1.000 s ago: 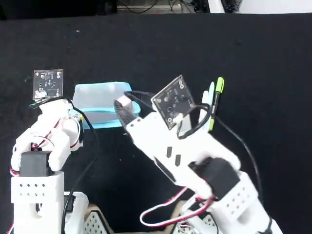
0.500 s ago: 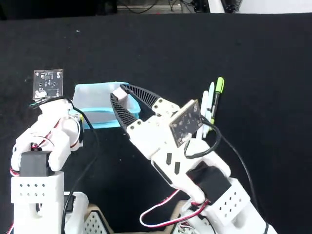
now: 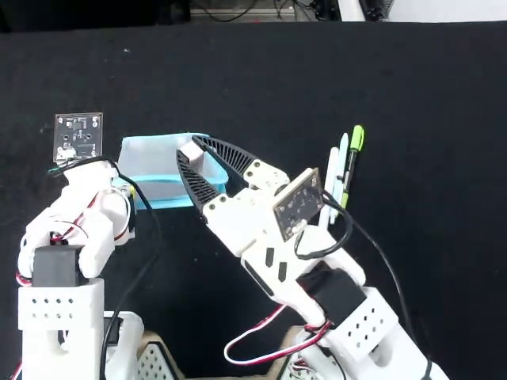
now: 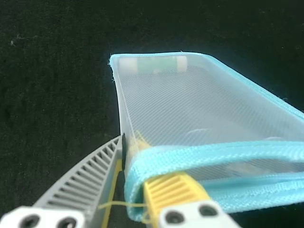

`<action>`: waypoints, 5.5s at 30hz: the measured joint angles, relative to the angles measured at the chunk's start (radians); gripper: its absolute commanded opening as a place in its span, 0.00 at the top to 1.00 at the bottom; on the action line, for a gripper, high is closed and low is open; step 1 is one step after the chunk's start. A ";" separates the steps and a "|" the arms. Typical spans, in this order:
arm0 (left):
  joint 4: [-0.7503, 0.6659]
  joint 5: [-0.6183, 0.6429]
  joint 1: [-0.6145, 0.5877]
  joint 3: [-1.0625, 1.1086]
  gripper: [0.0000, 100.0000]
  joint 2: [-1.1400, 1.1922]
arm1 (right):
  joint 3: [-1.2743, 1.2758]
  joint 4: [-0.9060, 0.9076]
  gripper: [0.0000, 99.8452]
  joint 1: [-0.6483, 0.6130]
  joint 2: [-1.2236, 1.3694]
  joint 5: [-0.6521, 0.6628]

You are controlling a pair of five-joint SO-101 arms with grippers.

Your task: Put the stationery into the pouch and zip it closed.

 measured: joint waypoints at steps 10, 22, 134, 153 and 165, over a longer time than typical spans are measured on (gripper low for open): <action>0.000 0.000 0.000 0.000 0.97 0.000 | 0.000 -0.003 0.99 -0.078 0.000 0.000; 0.000 0.000 0.000 0.000 0.97 0.000 | 0.058 -0.003 0.99 -0.080 0.000 0.000; 0.000 0.000 0.000 0.002 0.97 0.000 | -0.181 0.568 0.88 -0.187 0.058 0.336; 0.000 0.000 0.000 0.002 0.97 0.000 | -0.477 0.890 0.88 0.572 0.224 0.120; -0.103 0.000 0.002 0.002 0.97 0.002 | -0.635 0.890 0.88 0.792 0.760 0.037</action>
